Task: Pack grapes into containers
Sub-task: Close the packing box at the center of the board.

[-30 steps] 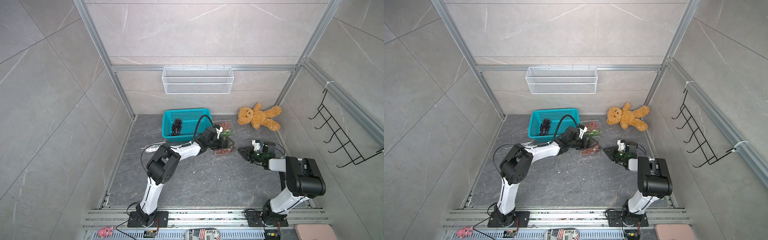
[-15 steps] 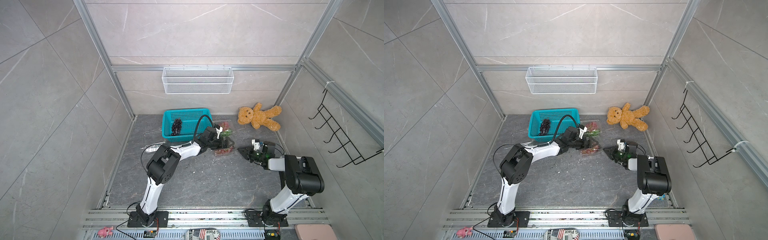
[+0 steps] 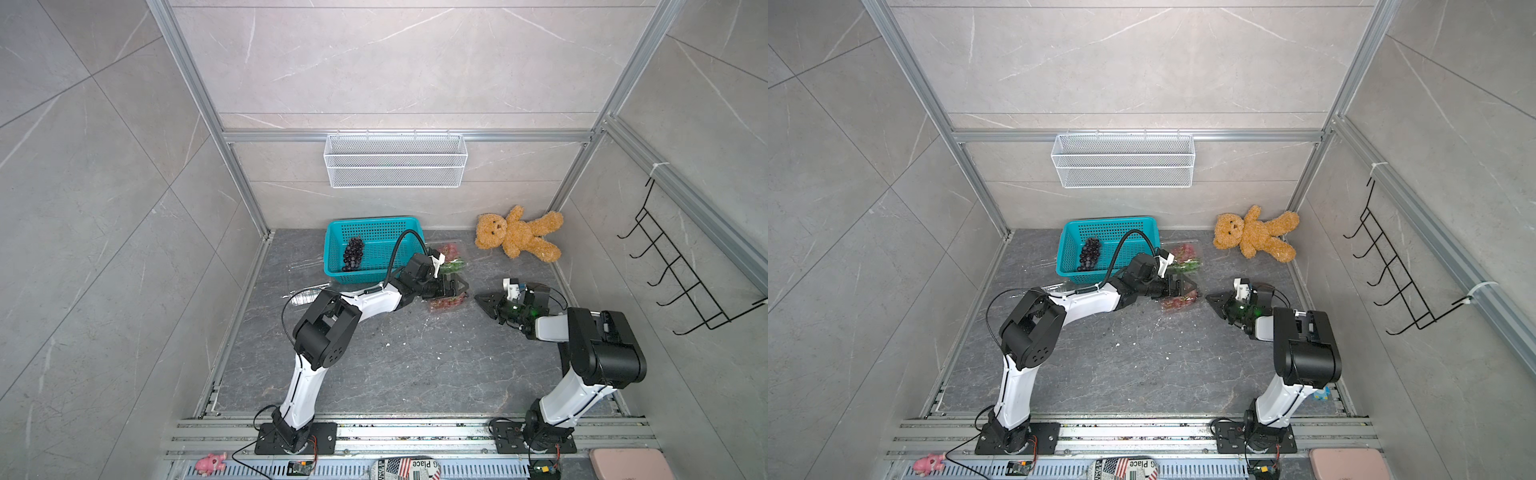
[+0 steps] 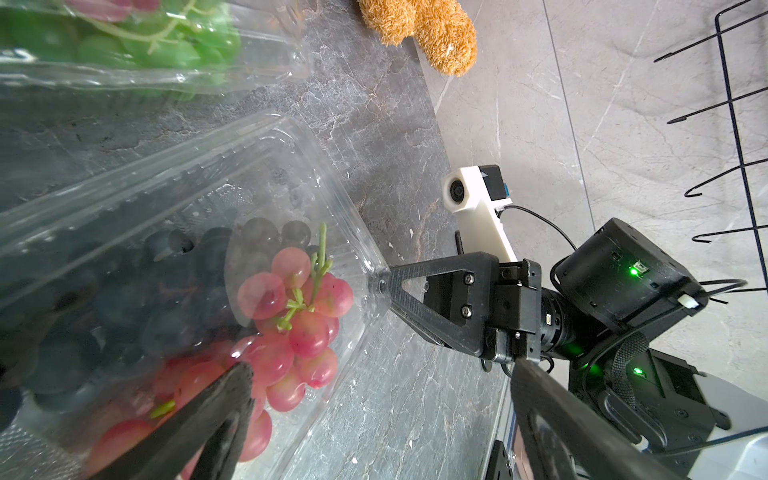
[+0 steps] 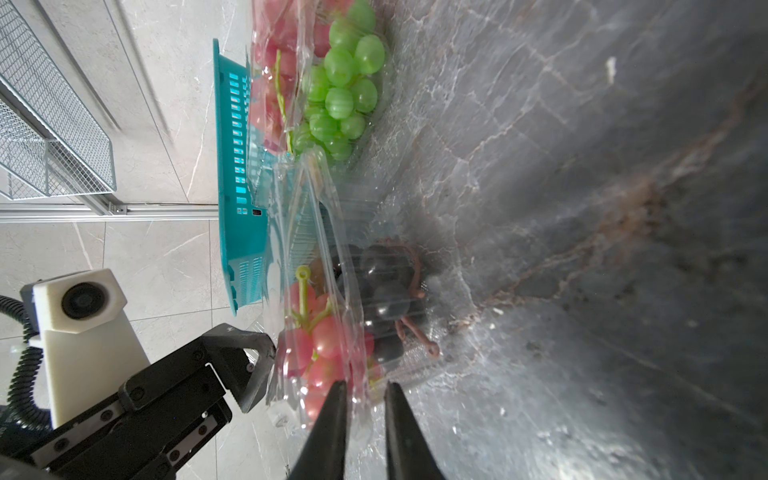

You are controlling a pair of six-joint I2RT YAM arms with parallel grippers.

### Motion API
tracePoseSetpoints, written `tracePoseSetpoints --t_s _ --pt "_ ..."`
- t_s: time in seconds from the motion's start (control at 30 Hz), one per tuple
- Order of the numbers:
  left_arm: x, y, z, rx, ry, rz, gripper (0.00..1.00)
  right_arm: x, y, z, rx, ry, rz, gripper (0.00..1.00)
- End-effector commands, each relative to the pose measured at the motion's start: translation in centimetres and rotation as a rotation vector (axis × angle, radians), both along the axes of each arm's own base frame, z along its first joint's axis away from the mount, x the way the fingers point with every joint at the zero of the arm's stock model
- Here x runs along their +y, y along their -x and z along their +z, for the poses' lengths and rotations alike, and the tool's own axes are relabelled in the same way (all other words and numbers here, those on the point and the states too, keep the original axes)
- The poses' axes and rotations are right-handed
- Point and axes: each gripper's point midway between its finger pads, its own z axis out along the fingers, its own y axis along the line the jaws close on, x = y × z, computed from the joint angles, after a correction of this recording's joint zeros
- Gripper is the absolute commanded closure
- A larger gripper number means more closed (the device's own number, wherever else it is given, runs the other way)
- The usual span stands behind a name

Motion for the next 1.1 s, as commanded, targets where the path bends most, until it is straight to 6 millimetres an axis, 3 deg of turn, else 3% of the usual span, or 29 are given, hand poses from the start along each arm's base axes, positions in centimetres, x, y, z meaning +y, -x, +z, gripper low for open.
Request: tracePoseSetpoints --t_s 0.0,0.17,0.8,0.9,1.07 --pt "0.7 0.7 -0.8 0.024 -0.039 -0.001 0.01 0.2 0.1 -1.3 0.053 0.004 -0.013 0.80" --pt "0.6 0.8 -0.9 0.027 -0.040 -0.003 0.01 0.2 0.0 -0.8 0.046 0.005 -0.015 0.81" --pt "0.9 0.7 -0.9 0.025 -0.044 0.001 0.01 0.7 0.4 -2.1 0.081 0.011 -0.014 0.90" --pt "1.2 0.4 0.1 0.007 -0.048 0.002 0.01 0.6 0.3 -1.5 0.073 0.015 -0.013 0.86" --pt "2.9 -0.2 3.3 -0.060 -0.089 0.032 0.01 0.2 0.1 1.6 0.031 0.076 -0.008 0.71"
